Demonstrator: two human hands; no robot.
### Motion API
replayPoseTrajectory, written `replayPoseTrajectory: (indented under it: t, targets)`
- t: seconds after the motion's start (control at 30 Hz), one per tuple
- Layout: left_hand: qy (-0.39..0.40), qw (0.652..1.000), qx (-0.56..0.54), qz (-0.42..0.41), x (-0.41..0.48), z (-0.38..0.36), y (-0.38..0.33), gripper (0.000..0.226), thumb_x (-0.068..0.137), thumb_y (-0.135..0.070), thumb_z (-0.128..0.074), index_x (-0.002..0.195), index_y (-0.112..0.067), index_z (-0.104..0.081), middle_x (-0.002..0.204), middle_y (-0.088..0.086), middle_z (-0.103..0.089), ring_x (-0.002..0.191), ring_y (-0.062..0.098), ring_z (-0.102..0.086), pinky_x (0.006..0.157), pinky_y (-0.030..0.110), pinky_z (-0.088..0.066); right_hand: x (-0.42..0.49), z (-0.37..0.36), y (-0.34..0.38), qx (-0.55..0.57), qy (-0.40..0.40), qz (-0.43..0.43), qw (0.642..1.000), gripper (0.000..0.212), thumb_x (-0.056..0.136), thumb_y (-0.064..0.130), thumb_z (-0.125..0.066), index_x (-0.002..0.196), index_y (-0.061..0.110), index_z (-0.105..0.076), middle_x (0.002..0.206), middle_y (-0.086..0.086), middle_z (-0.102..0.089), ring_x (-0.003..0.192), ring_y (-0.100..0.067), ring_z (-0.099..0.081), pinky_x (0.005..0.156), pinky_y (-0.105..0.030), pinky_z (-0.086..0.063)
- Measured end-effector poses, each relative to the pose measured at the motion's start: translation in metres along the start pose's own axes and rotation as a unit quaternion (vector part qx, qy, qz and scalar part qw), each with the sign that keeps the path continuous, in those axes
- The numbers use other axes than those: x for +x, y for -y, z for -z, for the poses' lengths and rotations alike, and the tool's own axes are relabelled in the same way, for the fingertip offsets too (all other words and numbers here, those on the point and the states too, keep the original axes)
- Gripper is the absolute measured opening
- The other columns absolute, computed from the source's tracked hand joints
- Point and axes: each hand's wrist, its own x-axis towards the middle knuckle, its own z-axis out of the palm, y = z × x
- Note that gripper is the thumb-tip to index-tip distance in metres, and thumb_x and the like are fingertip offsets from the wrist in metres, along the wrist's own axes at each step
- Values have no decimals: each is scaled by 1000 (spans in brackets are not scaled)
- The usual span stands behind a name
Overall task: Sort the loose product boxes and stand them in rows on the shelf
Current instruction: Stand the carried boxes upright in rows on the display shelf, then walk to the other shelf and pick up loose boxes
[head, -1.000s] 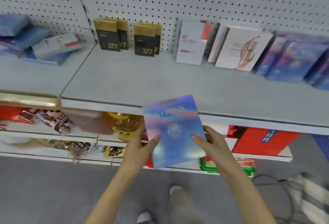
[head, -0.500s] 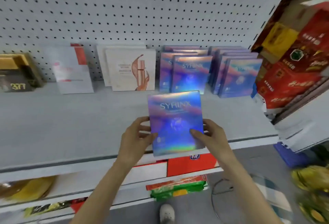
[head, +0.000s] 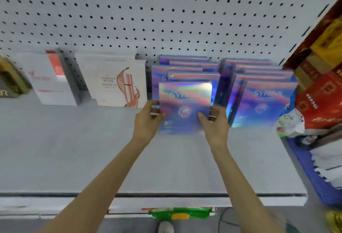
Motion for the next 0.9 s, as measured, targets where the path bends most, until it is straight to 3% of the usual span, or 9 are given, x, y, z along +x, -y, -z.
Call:
replayPoseTrajectory:
  t: [0.07, 0.17, 0.27, 0.37, 0.53, 0.63, 0.7, 0.8, 0.9]
  targets:
    - [-7, 1000, 0, -21, 7, -5, -2, 29, 84, -9, -69, 103, -24, -55, 89, -1, -66, 78, 19, -65, 76, 26, -53, 4, -3, 0, 4, -17, 27, 999, 36, 81, 12, -75, 109, 8, -53, 89, 4, -57, 73, -7, -54, 67, -9, -43]
    - [-26, 998, 4, -63, 17, -9, -3, 31, 82, -7, -70, 103, -23, -54, 96, -3, -65, 83, 17, -64, 73, 18, -50, 11, -10, -2, -38, -64, 66, 995, 39, 77, 18, -79, 108, 10, -56, 103, 0, -52, 83, -11, -51, 72, -16, -43]
    - [-30, 998, 12, -59, 27, -9, 3, 35, 76, -19, -77, 102, -24, -54, 103, 0, -66, 86, 16, -65, 76, 25, -52, 13, -14, -6, -51, -87, 43, 994, 43, 76, 30, -80, 108, 11, -56, 104, 2, -49, 82, -15, -53, 71, -20, -36]
    - [-24, 999, 20, -25, 32, -4, 5, 43, 68, -42, -76, 102, -30, -53, 101, -5, -66, 87, 15, -64, 78, 36, -54, 10, -21, -10, -34, -81, 3, 996, 40, 80, 35, -75, 105, 13, -53, 103, -1, -52, 84, -19, -56, 78, -30, -42]
    - [-1, 999, -37, 33, 4, 19, 7, 23, 85, -32, -68, 102, -25, -54, 92, -8, -65, 81, 15, -64, 83, 45, -55, -8, -26, -6, -3, -105, -33, 994, 38, 83, 30, -74, 107, 17, -48, 112, -14, -55, 93, -27, -57, 88, -45, -50]
    - [26, 998, -51, 34, -44, 65, 26, 18, 89, -31, -62, 106, -26, -57, 95, -8, -66, 86, 17, -66, 83, 45, -55, -53, -38, 9, 33, -133, -25, 990, 41, 86, 19, -71, 118, 7, -48, 115, -10, -48, 95, -22, -52, 90, -43, -49]
    - [38, 998, -31, 30, -87, 109, 45, 17, 90, -28, -60, 107, -26, -59, 96, -8, -67, 86, 13, -67, 83, 41, -54, -98, -59, 26, 48, -85, -26, 995, 40, 88, 17, -67, 122, 11, -47, 119, -4, -46, 96, -17, -50, 88, -33, -48]
    - [-4, 997, -58, 47, -150, 184, 78, 18, 91, -25, -62, 108, -28, -60, 96, -7, -69, 85, 11, -69, 83, 41, -55, -171, -107, 55, 46, 65, 1, 997, 36, 89, 17, -66, 120, 23, -47, 123, 1, -50, 103, -13, -53, 85, -16, -42]
    - [-70, 992, -77, 67, -196, 269, 111, 28, 82, -48, -61, 108, -37, -62, 101, -3, -70, 92, 15, -69, 83, 40, -55, -248, -156, 82, 22, 220, 40, 974, 35, 89, 25, -67, 120, 30, -51, 124, 11, -54, 116, -4, -51, 96, -14, -36]
